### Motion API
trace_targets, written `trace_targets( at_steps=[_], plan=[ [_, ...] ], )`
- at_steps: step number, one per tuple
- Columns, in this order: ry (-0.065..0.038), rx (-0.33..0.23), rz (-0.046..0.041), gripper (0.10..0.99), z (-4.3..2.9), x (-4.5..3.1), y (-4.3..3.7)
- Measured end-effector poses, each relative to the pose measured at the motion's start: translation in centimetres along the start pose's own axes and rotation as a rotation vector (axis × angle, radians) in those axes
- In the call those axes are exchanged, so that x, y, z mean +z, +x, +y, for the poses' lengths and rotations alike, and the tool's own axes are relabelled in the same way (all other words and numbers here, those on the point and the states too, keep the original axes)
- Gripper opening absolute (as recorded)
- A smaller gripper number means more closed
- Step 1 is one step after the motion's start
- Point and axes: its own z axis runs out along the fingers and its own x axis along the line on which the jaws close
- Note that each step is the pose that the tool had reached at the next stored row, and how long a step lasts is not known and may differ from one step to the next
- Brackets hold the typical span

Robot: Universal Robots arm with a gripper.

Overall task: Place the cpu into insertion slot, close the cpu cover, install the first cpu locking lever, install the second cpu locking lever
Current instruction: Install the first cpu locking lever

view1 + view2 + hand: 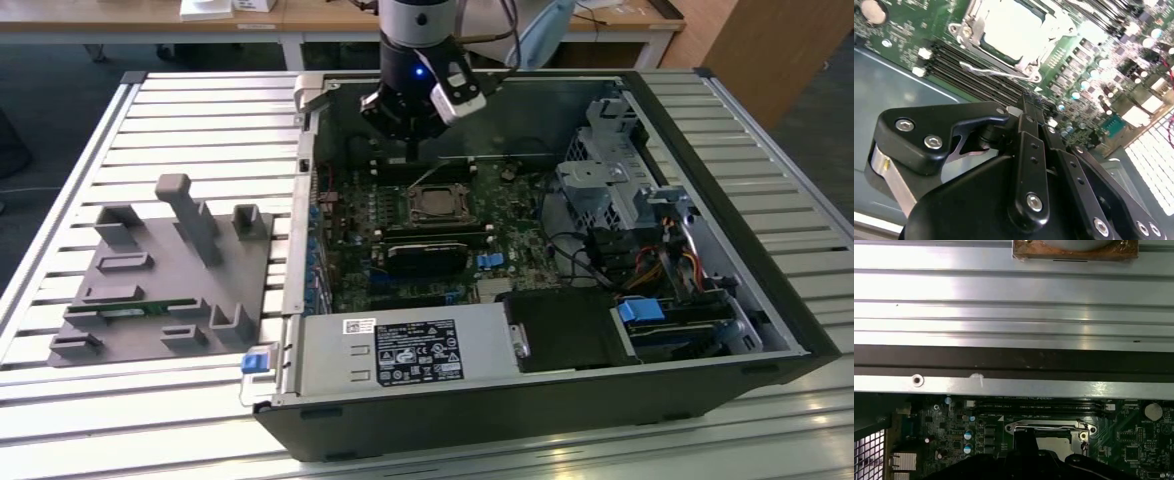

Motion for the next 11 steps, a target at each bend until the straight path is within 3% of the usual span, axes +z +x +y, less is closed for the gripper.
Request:
trace_targets(
  at_steps=[3,6,11],
  plan=[
    [-0.001,0.000,0.0007,0.106,-0.01,0.06,-0.61],
    [-0.032,-0.002,0.0009,0.106,-0.01,0.12,-0.63],
    [-0.033,-0.002,0.0009,0.106,-0.03,0.44,-0.70]
  ],
)
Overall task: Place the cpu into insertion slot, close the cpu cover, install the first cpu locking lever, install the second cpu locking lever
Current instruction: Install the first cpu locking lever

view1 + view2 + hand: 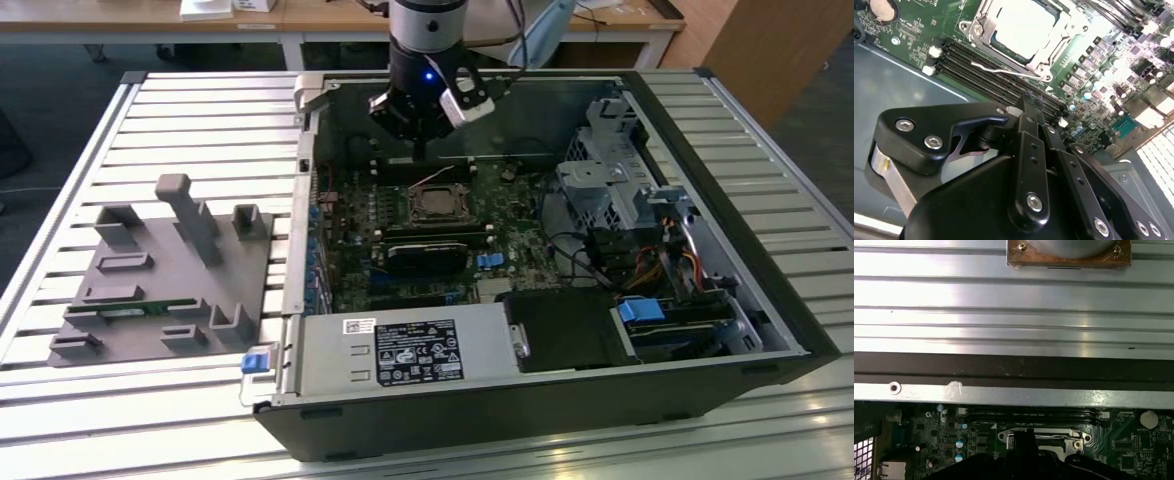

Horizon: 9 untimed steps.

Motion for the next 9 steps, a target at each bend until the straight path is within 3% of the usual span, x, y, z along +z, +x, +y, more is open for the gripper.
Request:
trace_targets(
  at_steps=[4,9],
  plan=[
    [0.000,-0.001,0.0000,0.106,-0.04,0.42,-0.17],
    [0.000,-0.001,0.0001,0.106,-0.08,0.76,-1.10]
  ],
)
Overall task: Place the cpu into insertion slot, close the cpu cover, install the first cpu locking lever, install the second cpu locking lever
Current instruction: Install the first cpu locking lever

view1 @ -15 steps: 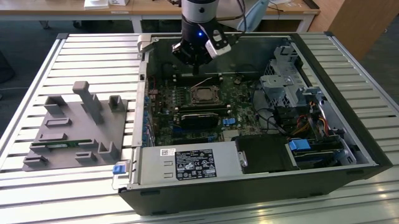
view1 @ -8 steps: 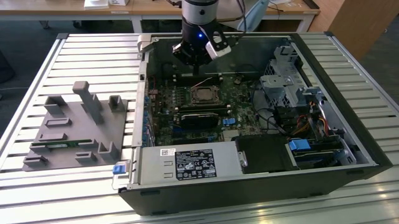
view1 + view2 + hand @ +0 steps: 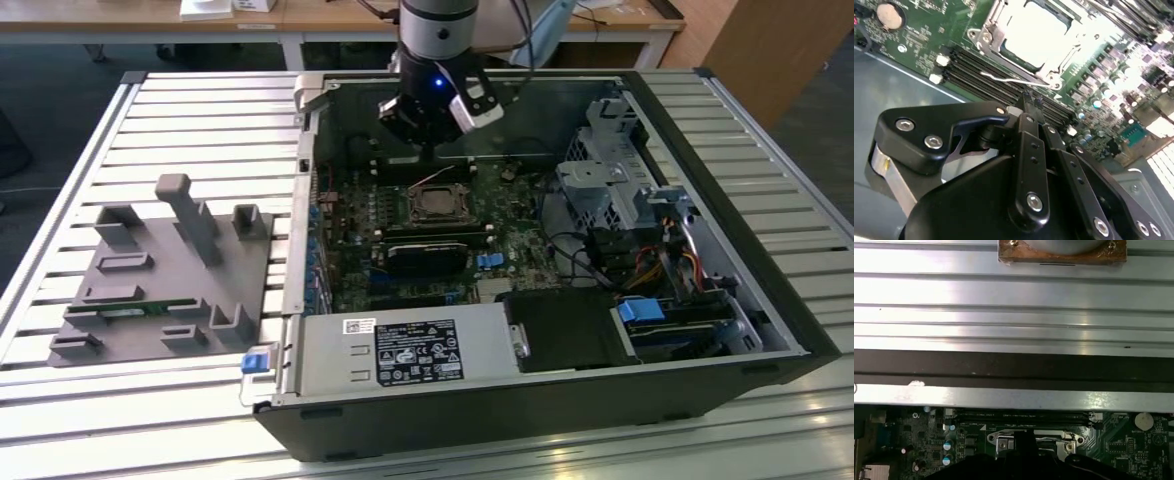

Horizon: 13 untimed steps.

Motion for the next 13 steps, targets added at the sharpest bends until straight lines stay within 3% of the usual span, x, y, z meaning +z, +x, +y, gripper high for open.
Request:
trace_targets(
  at_steps=[8,13],
  plan=[
    [0.002,-0.007,0.0007,0.106,-0.07,0.99,-0.60],
    [0.003,-0.007,0.0007,0.106,0.02,1.24,-0.95]
  ],
)
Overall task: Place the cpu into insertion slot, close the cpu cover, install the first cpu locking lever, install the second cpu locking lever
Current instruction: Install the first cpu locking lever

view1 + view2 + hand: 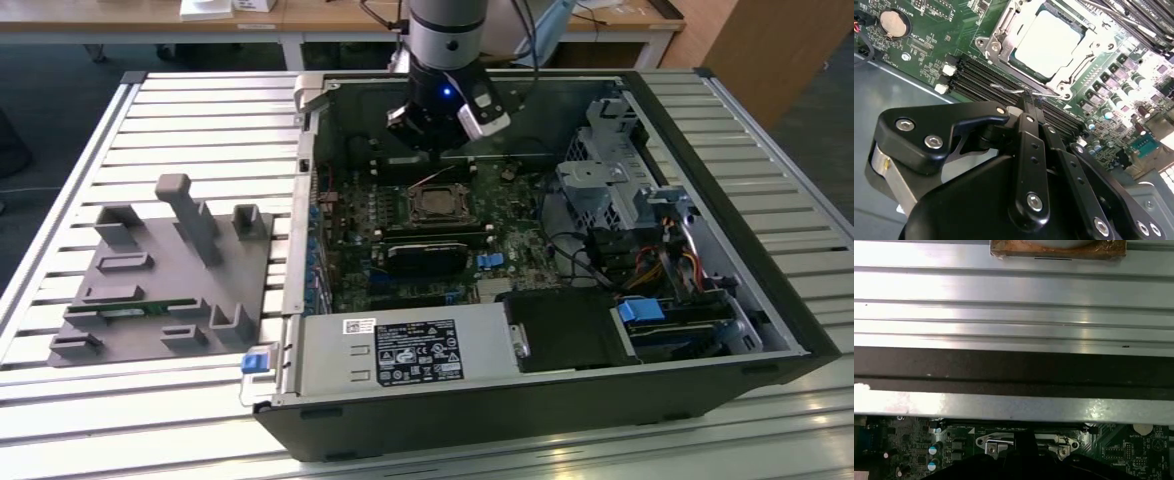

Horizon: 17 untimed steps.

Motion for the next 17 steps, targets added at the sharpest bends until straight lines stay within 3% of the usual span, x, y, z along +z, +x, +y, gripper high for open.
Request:
trace_targets(
  at_steps=[17],
  plan=[
    [0.000,0.000,-0.0001,0.106,0.29,0.66,-0.76]
  ],
)
